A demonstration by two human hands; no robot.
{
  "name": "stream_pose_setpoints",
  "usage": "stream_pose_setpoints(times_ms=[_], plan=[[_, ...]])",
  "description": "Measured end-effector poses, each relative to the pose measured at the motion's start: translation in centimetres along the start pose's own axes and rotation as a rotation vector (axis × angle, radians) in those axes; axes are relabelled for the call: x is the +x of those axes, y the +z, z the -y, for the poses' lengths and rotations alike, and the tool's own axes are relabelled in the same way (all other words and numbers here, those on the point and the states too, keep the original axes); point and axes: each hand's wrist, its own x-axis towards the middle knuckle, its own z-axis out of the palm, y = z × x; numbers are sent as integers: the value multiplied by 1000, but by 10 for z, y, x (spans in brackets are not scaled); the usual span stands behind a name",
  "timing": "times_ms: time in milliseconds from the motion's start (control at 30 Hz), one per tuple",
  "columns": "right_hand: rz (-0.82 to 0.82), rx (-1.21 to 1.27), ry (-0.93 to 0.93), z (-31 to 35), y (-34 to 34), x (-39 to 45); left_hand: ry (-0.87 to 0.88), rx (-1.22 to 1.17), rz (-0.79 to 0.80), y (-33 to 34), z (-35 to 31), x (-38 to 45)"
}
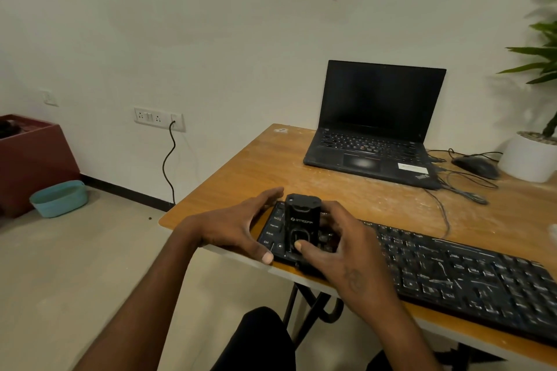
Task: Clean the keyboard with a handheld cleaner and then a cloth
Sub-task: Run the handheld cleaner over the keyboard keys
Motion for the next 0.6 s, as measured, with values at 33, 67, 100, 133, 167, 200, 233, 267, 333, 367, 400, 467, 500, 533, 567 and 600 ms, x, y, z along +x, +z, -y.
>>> stream_pose_setpoints(times_ms=[33, 67, 100, 133, 167, 200, 233, 267, 333, 367, 400, 467, 500, 533, 567, 600], plan=[[3, 16, 2, 0, 1, 1, 4, 8, -2, 0, 0, 1], [6, 24, 6, -1, 1, 1, 5, 14, -6, 0, 0, 1], [7, 25, 12, -2, -2, 0, 4, 18, -11, 0, 1, 1], [4, 25, 20, -3, -7, 0, -3, 20, -16, 0, 1, 1], [-7, 31, 29, -5, -14, -2, -10, 23, -20, -1, 2, 1], [-22, 38, 38, -7, -20, -3, -15, 28, -22, -1, 3, 2], [-40, 35, 44, -9, -27, -4, -16, 35, -21, -2, 3, 2], [-57, 21, 48, -11, -32, -5, -15, 38, -19, -2, 2, 3], [-78, 4, 51, -11, -35, -3, -20, 50, -19, -3, 1, 4], [-79, 3, 47, -11, -32, -1, -22, 60, -23, -4, 0, 5], [-74, 9, 44, -10, -28, 1, -21, 71, -24, -4, 0, 6], [-56, 28, 40, -7, -15, 9, -21, 83, -30, -3, -2, 6], [-48, 38, 39, -6, -8, 14, -21, 82, -36, -3, -2, 6], [-41, 52, 35, -5, -2, 18, -19, 77, -42, -3, -1, 7], [-36, 64, 29, -5, 3, 21, -14, 71, -47, -2, 0, 7], [-35, 71, 26, -6, 4, 23, -10, 64, -51, -2, 1, 7]])
